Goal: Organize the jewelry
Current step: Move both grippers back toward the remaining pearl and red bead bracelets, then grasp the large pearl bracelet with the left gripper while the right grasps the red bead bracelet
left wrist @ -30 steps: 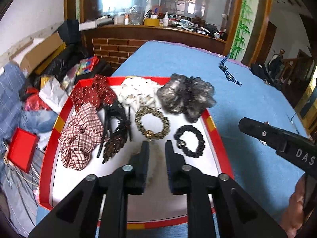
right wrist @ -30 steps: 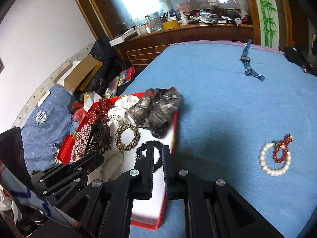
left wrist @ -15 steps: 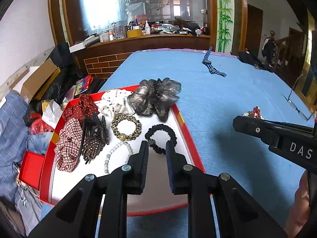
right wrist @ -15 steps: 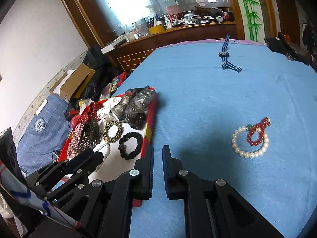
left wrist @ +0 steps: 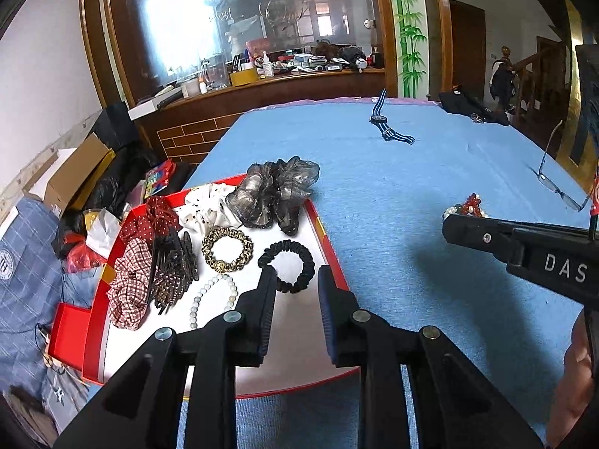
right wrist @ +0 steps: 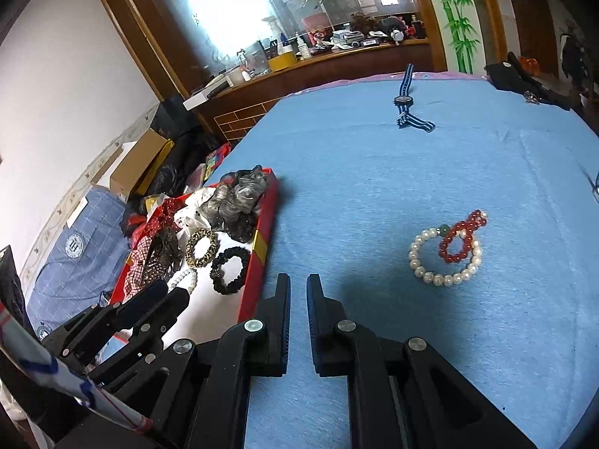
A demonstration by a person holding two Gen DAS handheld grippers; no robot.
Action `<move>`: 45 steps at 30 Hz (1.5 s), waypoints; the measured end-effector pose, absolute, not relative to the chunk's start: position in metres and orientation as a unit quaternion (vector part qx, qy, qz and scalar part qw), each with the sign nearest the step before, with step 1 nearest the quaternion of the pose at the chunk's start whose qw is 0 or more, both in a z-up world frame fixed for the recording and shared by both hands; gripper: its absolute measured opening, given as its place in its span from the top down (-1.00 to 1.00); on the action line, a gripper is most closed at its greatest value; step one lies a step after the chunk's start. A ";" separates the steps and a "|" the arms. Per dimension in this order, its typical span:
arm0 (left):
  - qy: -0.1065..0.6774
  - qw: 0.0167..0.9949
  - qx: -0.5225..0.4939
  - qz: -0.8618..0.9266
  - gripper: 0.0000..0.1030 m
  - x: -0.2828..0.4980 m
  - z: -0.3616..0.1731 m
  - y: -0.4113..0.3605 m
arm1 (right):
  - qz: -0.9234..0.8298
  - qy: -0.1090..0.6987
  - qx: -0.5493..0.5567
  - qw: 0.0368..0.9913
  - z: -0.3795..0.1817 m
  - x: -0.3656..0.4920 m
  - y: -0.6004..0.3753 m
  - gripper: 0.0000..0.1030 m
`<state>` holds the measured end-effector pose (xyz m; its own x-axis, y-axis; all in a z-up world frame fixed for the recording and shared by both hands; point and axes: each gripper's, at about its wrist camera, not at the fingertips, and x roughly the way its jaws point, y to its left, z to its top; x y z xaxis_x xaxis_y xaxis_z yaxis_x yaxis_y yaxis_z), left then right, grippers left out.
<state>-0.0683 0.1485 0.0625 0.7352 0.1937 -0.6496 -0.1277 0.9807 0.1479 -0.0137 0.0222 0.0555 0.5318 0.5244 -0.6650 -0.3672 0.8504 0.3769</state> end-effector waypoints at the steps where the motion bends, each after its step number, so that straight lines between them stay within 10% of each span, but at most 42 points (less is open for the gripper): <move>1: 0.352 0.931 0.049 0.086 0.55 -0.069 0.063 0.148 | 0.254 0.410 0.096 0.871 0.056 -0.014 0.021 0.81; 32: 0.367 0.925 0.094 0.036 0.22 -0.033 0.052 0.088 | 0.072 0.513 0.138 0.844 0.002 0.109 -0.092 0.49; 36: 0.384 0.920 0.076 0.022 0.22 -0.022 0.049 0.089 | 0.090 0.518 0.135 0.839 -0.003 0.119 -0.085 0.90; 45: 0.437 0.898 0.034 -0.030 0.22 0.022 0.037 0.072 | 0.112 0.472 0.173 0.857 0.013 0.109 -0.108 0.99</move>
